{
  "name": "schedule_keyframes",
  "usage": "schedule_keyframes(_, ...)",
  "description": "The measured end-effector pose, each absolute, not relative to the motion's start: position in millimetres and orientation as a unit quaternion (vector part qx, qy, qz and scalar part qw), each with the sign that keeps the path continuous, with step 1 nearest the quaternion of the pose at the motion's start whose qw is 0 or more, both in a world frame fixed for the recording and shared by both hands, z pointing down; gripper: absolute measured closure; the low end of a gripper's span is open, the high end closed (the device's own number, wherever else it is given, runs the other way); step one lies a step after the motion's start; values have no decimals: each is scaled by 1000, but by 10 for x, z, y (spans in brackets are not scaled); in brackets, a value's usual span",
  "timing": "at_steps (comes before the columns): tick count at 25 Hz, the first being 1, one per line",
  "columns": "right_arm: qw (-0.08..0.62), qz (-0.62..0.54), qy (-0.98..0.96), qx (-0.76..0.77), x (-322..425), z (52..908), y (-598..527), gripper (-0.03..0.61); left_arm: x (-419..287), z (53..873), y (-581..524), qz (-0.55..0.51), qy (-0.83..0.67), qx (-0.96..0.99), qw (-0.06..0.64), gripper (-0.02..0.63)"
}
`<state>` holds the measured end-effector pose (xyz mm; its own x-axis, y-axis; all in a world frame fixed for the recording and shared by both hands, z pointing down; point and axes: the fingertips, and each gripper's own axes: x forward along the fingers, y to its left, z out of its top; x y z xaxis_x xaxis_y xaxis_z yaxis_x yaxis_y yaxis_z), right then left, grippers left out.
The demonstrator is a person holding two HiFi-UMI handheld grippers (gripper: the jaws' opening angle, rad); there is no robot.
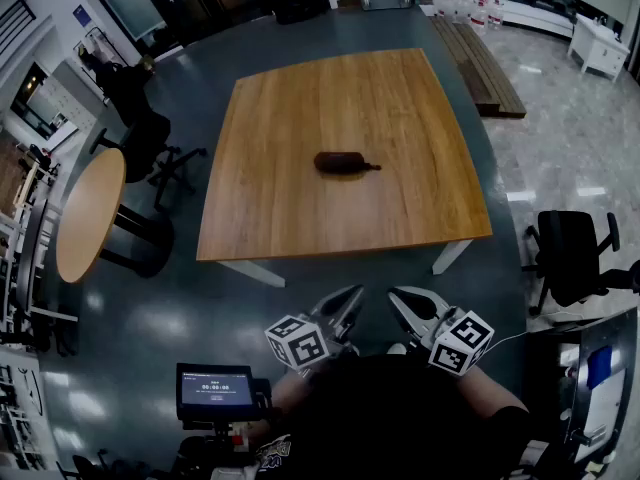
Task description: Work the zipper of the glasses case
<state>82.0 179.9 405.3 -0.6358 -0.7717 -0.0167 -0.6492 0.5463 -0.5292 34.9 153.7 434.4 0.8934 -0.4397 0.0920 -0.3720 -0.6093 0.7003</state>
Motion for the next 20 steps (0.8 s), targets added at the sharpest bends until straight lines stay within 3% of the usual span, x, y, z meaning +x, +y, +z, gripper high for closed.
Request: schedule_keyframes(20,138,-246,871,-401,864,4053,1842,571,282,4398,1606,-51,-243,888,388,612)
